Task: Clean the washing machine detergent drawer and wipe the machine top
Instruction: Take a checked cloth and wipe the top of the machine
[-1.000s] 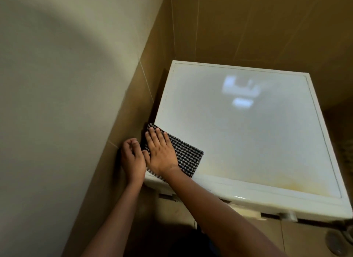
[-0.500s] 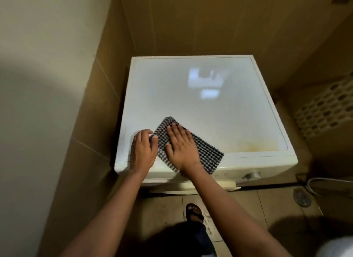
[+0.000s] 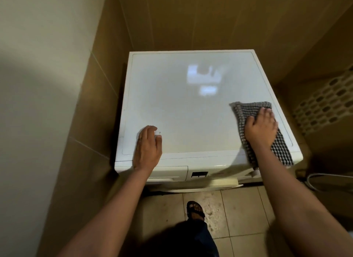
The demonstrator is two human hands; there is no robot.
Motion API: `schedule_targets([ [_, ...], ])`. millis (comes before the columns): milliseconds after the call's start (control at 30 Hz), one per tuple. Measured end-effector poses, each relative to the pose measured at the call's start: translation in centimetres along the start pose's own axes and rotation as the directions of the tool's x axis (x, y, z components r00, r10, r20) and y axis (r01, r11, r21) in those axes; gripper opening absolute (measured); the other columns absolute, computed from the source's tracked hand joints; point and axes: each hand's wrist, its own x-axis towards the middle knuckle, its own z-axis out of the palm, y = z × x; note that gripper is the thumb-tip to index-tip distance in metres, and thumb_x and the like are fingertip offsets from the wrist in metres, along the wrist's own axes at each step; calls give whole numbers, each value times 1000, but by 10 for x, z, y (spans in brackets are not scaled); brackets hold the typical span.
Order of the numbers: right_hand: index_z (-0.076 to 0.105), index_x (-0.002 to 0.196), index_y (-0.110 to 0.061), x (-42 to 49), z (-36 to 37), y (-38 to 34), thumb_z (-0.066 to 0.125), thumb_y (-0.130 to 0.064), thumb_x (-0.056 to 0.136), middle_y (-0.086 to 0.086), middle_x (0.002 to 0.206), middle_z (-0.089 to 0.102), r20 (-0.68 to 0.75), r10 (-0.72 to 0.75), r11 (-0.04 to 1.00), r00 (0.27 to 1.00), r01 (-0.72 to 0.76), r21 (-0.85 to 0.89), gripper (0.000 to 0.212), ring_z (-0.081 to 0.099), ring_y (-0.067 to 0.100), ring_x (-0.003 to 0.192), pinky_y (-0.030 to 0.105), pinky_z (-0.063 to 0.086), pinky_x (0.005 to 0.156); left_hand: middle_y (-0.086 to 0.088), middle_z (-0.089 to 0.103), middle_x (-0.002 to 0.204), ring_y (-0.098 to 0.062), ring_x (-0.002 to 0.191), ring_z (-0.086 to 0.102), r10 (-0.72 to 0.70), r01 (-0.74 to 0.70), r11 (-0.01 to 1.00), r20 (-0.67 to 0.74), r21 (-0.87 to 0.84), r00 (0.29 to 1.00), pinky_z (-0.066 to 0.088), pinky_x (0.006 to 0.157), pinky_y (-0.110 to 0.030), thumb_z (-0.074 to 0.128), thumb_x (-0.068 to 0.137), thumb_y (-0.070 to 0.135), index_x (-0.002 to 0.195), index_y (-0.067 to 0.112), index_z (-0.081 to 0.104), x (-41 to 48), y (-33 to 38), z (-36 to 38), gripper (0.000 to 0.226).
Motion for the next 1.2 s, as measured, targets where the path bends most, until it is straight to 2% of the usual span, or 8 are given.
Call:
schedule_targets([
  [100,12,152,-5,-23,4,-12,13,-44,91,16,159,11,-27,189,980,982,-187,62,72,9,30,146,46,4,119,-9,56,121,-19,116,46,-16,15,999,-22,-30,1000,40,99,-27,32,97,33,115,7,55,0,1,-2,39],
  [167,10,151,-2,-50,9,-29,12,-44,92,19,158,11,-33,171,985,985,-170,37,72,11,34,145,47,6,118,-8,56,120,-18,116,47,-21,21,999,-17,-35,1000,35,98,-21,31,97,36,115,7,55,1,2,-2,41],
  [333,-1,152,-6,-122,27,-105,7,-44,96,16,159,-3,46,-100,995,994,100,-2,68,0,30,147,46,2,119,-11,54,126,-25,120,49,-27,27,998,4,-51,1000,45,101,-37,31,96,41,121,5,52,1,5,-3,48],
  [500,-3,152,-10,-153,46,-196,16,-44,99,14,159,-6,147,-412,911,899,410,47,66,-8,30,147,46,-8,118,-18,47,136,-28,128,44,-80,77,995,-45,-62,996,38,108,-36,36,96,41,132,-1,46,4,10,-6,56],
  [667,3,153,-14,-114,51,-228,9,-41,95,9,161,0,190,-527,849,828,523,72,64,-5,24,148,43,-9,118,-19,35,147,-31,138,35,-95,95,995,-39,9,995,34,111,-40,28,98,46,139,0,39,3,4,-3,62],
  [833,6,154,-17,-62,46,-214,20,-41,99,3,161,3,180,-521,853,834,502,144,62,-1,16,148,38,-5,120,-13,44,141,-26,133,39,-67,67,997,2,47,998,40,108,-48,29,96,48,134,6,43,4,-2,2,59],
  [1000,10,153,-16,-22,31,-144,14,-44,93,4,161,7,105,-344,937,933,333,106,67,3,17,148,38,-1,120,-14,49,135,-29,129,44,-25,21,990,31,141,999,37,111,-49,30,96,50,129,4,49,5,0,3,60],
  [1200,12,153,-16,-78,17,-60,7,-48,92,6,160,10,62,-285,958,957,282,44,69,5,21,148,39,1,119,-13,56,127,-30,124,50,66,-77,958,48,278,997,26,116,-41,33,95,43,120,4,56,4,5,11,52],
])
